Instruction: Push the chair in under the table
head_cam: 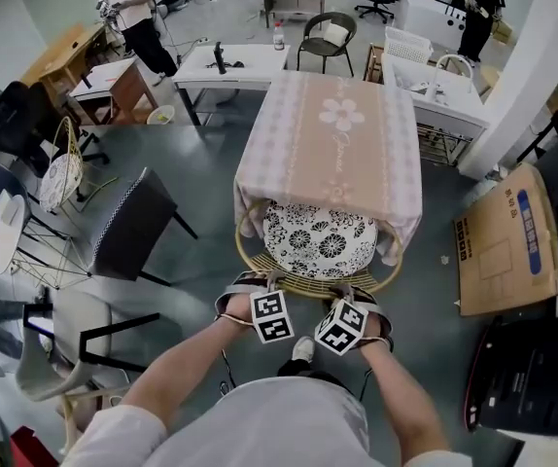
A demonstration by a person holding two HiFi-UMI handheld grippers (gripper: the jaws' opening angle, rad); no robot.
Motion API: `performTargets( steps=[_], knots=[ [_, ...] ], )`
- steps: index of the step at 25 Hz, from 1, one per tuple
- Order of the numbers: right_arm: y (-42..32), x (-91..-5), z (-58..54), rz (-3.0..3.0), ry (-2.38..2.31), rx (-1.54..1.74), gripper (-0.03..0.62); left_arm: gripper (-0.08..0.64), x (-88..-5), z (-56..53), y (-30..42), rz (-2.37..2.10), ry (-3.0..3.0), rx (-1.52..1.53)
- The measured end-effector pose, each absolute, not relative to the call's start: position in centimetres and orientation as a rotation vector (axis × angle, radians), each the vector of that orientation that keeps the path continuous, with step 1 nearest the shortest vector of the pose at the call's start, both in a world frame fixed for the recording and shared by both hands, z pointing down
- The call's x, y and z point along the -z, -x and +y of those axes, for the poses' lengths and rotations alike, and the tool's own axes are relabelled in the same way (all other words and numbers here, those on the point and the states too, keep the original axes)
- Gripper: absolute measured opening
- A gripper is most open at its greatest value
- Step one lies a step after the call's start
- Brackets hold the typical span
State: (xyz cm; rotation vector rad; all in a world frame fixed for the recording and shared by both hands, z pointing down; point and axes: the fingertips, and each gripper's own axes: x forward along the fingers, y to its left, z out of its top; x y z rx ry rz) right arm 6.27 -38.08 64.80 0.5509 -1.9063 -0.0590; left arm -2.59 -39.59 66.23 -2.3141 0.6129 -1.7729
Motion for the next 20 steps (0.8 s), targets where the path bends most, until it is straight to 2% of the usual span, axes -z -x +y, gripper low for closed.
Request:
performTargets(
  steps=[20],
  knots=[
    [-6.49,-64.55,-38.01,-1.906,-0.596,0.050,0.103,0.129,-65.87,-39.27,2.42,0.687,2.312,1.747]
  ],
)
